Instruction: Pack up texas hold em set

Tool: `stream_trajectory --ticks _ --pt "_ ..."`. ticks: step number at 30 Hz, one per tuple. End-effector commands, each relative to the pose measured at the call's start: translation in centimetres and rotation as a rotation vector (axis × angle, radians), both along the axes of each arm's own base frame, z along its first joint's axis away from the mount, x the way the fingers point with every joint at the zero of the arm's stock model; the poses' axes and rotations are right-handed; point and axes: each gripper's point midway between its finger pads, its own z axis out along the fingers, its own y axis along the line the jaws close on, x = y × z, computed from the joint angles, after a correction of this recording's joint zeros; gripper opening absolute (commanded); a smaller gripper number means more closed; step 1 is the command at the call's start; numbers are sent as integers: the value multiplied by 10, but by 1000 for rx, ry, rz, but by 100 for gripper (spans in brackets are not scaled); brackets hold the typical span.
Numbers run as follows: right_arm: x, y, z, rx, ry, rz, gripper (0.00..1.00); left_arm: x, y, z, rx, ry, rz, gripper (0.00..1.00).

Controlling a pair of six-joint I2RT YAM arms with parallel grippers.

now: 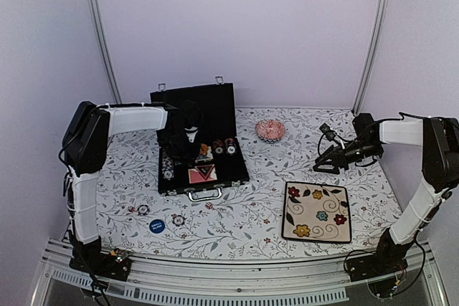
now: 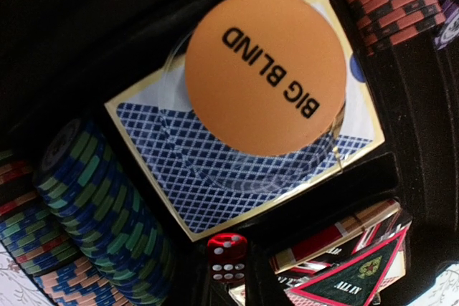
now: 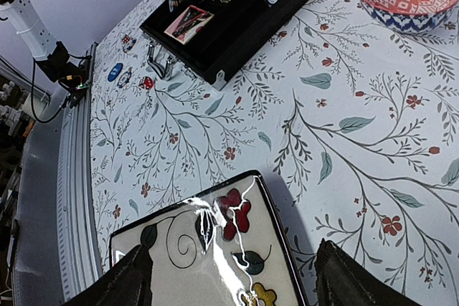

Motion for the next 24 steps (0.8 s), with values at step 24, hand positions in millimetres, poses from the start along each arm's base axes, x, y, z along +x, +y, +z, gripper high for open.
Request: stream_trajectory --ticks 24 --pt "2 3 5 13 -6 13 79 -7 15 79 -16 -123 32 32"
